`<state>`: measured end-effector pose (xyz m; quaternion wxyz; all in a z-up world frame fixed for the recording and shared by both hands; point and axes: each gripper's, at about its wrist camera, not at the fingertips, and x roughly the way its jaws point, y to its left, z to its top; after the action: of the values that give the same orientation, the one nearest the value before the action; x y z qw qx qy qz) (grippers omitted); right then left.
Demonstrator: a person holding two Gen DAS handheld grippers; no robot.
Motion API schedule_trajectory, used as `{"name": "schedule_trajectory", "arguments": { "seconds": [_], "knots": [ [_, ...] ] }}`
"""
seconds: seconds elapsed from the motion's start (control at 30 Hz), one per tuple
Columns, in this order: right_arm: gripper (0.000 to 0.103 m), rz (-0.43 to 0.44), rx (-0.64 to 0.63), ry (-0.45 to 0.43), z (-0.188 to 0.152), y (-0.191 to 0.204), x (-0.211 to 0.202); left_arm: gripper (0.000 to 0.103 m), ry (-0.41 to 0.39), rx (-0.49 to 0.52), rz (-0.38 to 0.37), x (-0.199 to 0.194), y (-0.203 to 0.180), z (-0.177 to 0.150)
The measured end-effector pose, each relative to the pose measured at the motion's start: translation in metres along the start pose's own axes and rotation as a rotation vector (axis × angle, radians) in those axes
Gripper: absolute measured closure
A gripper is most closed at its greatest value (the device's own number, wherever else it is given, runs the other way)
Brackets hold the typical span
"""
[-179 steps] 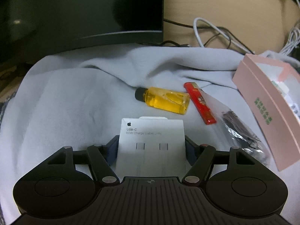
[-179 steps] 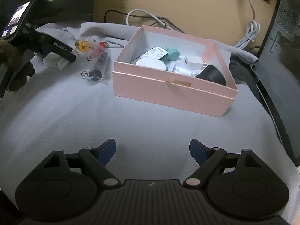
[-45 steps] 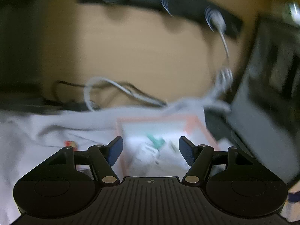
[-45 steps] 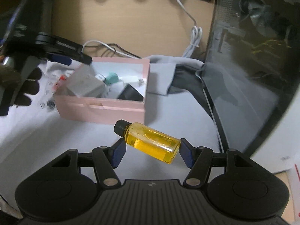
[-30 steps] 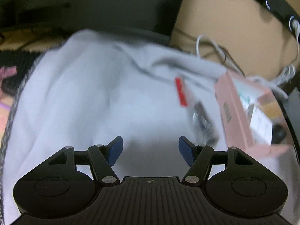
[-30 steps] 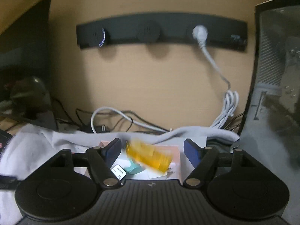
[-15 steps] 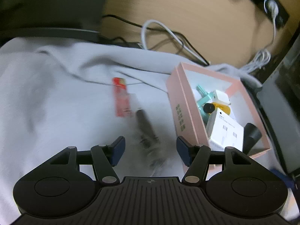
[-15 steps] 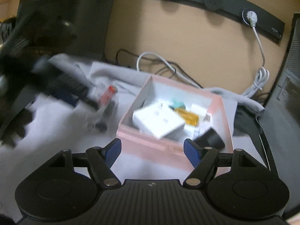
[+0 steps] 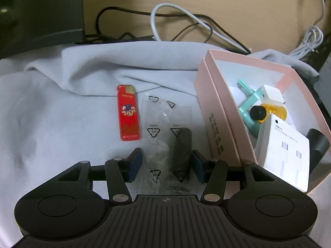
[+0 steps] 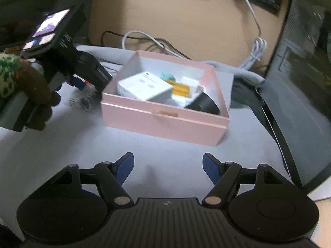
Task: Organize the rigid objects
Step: 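Grasp the clear plastic bag with the black item using the left tool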
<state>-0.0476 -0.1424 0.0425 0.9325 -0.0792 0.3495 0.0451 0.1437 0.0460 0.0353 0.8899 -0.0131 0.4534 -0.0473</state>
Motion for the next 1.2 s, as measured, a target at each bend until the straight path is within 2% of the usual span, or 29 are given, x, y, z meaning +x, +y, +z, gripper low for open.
{"name": "schedule_trajectory", "arguments": {
  "seconds": [0.13,0.23,0.33,0.53,0.73,0.83,0.93,1.03,1.2],
  "knots": [
    [0.029,0.004,0.007,0.012,-0.004,-0.004,0.002,0.048,-0.006,0.015,-0.007,-0.002,0.002,-0.002],
    [0.029,0.016,-0.003,0.012,-0.003,-0.003,0.004,0.08,-0.015,-0.003,-0.034,-0.007,0.009,-0.005],
    [0.029,0.032,-0.021,0.002,0.002,0.002,0.007,0.08,-0.013,-0.067,-0.083,-0.015,0.027,-0.012],
    [0.029,0.088,-0.055,-0.049,0.026,0.027,0.012,0.08,-0.055,-0.101,-0.081,-0.057,0.07,-0.037],
    [0.03,0.203,-0.09,-0.111,0.07,0.077,0.022,0.08,-0.107,-0.165,0.018,-0.105,0.126,-0.064],
    [0.036,0.263,-0.077,-0.124,0.098,0.106,0.036,0.08,-0.126,-0.146,0.053,-0.124,0.145,-0.077],
    [0.04,0.307,-0.032,-0.088,0.128,0.13,0.064,0.08,-0.146,-0.14,0.06,-0.142,0.158,-0.089],
    [0.049,0.292,0.017,-0.03,0.153,0.148,0.103,0.08,-0.154,-0.169,0.049,-0.153,0.169,-0.098],
    [0.049,0.268,0.072,0.067,0.172,0.167,0.159,0.08,-0.147,-0.186,0.036,-0.16,0.178,-0.105]
  ]
}}
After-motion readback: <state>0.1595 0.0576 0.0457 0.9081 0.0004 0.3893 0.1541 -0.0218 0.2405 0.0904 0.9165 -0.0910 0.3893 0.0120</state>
